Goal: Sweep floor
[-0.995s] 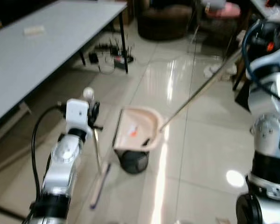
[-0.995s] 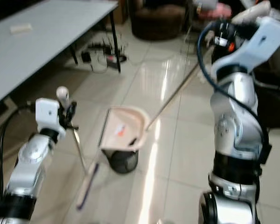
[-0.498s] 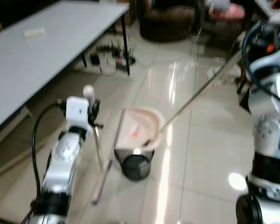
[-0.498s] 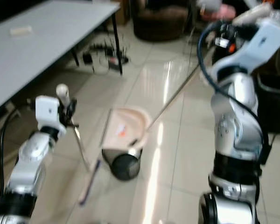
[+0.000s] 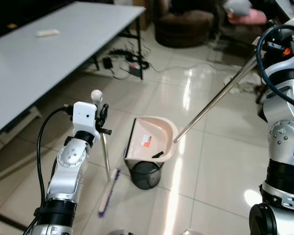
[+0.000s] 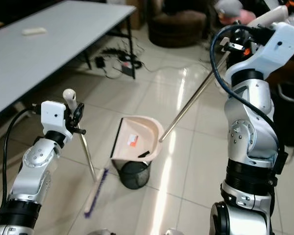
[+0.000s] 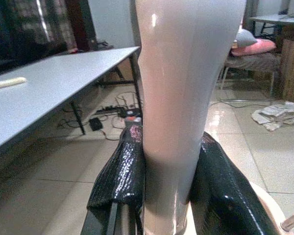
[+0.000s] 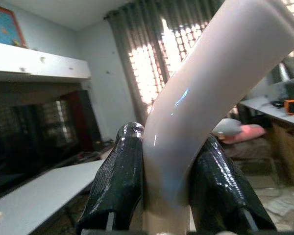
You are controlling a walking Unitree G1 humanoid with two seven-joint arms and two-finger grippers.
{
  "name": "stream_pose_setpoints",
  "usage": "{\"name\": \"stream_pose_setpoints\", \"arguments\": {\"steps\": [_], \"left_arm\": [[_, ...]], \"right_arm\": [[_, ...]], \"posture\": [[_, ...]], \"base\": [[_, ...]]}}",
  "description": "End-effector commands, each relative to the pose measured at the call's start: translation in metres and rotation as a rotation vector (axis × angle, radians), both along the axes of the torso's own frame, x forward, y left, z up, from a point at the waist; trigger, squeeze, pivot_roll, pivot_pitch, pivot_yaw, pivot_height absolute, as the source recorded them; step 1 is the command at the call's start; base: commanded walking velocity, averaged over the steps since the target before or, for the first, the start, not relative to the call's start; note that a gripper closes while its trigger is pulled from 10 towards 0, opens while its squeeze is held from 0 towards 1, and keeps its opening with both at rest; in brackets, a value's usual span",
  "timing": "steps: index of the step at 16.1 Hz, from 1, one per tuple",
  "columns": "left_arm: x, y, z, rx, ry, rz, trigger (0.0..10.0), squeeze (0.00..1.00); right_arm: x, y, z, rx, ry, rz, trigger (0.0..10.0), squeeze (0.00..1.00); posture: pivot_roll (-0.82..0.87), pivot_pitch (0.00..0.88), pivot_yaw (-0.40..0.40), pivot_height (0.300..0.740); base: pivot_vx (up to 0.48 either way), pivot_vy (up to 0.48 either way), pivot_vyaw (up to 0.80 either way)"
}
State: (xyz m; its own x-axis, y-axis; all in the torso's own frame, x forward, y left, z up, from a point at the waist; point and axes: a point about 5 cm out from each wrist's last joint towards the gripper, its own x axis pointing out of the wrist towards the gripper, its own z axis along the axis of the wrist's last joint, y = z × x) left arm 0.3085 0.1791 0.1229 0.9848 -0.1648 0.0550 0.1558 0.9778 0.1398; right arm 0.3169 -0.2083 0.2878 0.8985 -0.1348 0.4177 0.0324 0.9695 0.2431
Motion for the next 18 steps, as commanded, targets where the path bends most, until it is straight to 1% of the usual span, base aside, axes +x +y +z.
{"name": "stream_pose_setpoints", "arguments": {"steps": [1, 2, 3, 4, 5, 6, 7, 8, 10, 11, 13, 14, 16, 17, 18], "left_arm": [[0.001, 0.004, 0.006, 0.013, -0.034, 0.003, 10.0, 0.0], [0.0, 0.004, 0.005, 0.014, -0.031, -0.002, 10.0, 0.0], [0.0, 0.004, 0.005, 0.015, -0.028, -0.007, 10.0, 0.0], [0.001, 0.004, 0.005, 0.019, -0.025, -0.011, 10.0, 0.0], [0.001, 0.005, 0.005, 0.02, -0.023, -0.011, 10.0, 0.0], [0.001, 0.005, 0.004, 0.022, -0.021, -0.01, 10.0, 0.0], [0.001, 0.006, 0.004, 0.023, -0.02, -0.009, 10.0, 0.0], [0.0, 0.007, 0.004, 0.028, -0.019, -0.009, 10.0, 0.0], [-0.001, 0.009, 0.005, 0.038, -0.018, -0.008, 10.0, 0.0], [-0.003, 0.011, 0.005, 0.045, -0.017, -0.007, 10.0, 0.0], [-0.006, 0.014, 0.007, 0.054, -0.018, -0.006, 10.0, 0.0], [-0.008, 0.017, 0.008, 0.066, -0.017, -0.003, 10.0, 0.0], [-0.011, 0.024, 0.011, 0.073, -0.018, 0.024, 10.0, 0.0], [-0.013, 0.025, 0.012, 0.076, -0.02, 0.025, 10.0, 0.0], [-0.018, 0.027, 0.012, 0.084, -0.019, 0.024, 10.0, 0.0]], "right_arm": [[-0.005, -0.001, 0.01, 0.002, -0.064, -0.003, 10.0, 0.0], [-0.004, -0.001, 0.009, -0.034, -0.057, -0.01, 10.0, 0.0], [-0.003, 0.004, 0.008, -0.089, -0.066, 0.005, 10.0, 0.0], [0.0, 0.015, 0.007, -0.158, -0.077, 0.044, 10.0, 0.0], [0.003, 0.022, 0.003, -0.19, -0.075, 0.067, 10.0, 0.0], [0.004, 0.025, 0.001, -0.203, -0.074, 0.078, 10.0, 0.0], [0.006, 0.032, -0.002, -0.246, -0.087, 0.099, 10.0, 0.0], [0.01, 0.042, -0.006, -0.318, -0.129, 0.136, 10.0, 0.0], [0.015, 0.055, -0.01, -0.385, -0.199, 0.168, 10.0, 0.0], [0.02, 0.058, -0.01, -0.404, -0.228, 0.165, 10.0, 0.0], [0.025, 0.061, -0.01, -0.399, -0.248, 0.163, 10.0, 0.0], [0.029, 0.06, -0.008, -0.392, -0.262, 0.147, 10.0, 0.0], [0.037, 0.052, -0.007, -0.38, -0.301, 0.083, 10.0, 0.0], [0.038, 0.051, -0.007, -0.374, -0.306, 0.073, 10.0, 0.0], [0.039, 0.049, -0.007, -0.365, -0.318, 0.058, 10.0, 0.0]], "posture": [[-0.05, 0.004, 0.054, 0.74], [-0.05, 0.001, 0.06, 0.74], [-0.05, 0.002, 0.064, 0.74], [-0.05, 0.007, 0.065, 0.74], [-0.05, 0.008, 0.066, 0.74], [-0.04, 0.01, 0.066, 0.74], [-0.04, 0.011, 0.065, 0.74], [-0.03, 0.015, 0.065, 0.74], [-0.01, 0.024, 0.066, 0.74], [0.01, 0.033, 0.066, 0.74], [0.03, 0.045, 0.069, 0.74], [0.04, 0.053, 0.066, 0.74], [0.07, 0.087, 0.063, 0.74], [0.08, 0.094, 0.064, 0.74], [0.09, 0.11, 0.068, 0.74]], "base": [[0.0, 0.0, 0.0], [0.0, 0.0, 0.0], [0.0, 0.0, 0.0], [0.0, 0.0, 0.0], [0.0, 0.0, 0.0], [0.0, 0.0, 0.0], [0.0, 0.0, 0.0], [0.0, 0.0, 0.0], [0.0, 0.0, 0.0], [0.0, 0.0, 0.0], [0.0, 0.0, 0.0], [0.0, 0.0, 0.0], [0.0, 0.0, 0.0], [0.0, 0.0, 0.0], [0.0, 0.0, 0.0]]}}
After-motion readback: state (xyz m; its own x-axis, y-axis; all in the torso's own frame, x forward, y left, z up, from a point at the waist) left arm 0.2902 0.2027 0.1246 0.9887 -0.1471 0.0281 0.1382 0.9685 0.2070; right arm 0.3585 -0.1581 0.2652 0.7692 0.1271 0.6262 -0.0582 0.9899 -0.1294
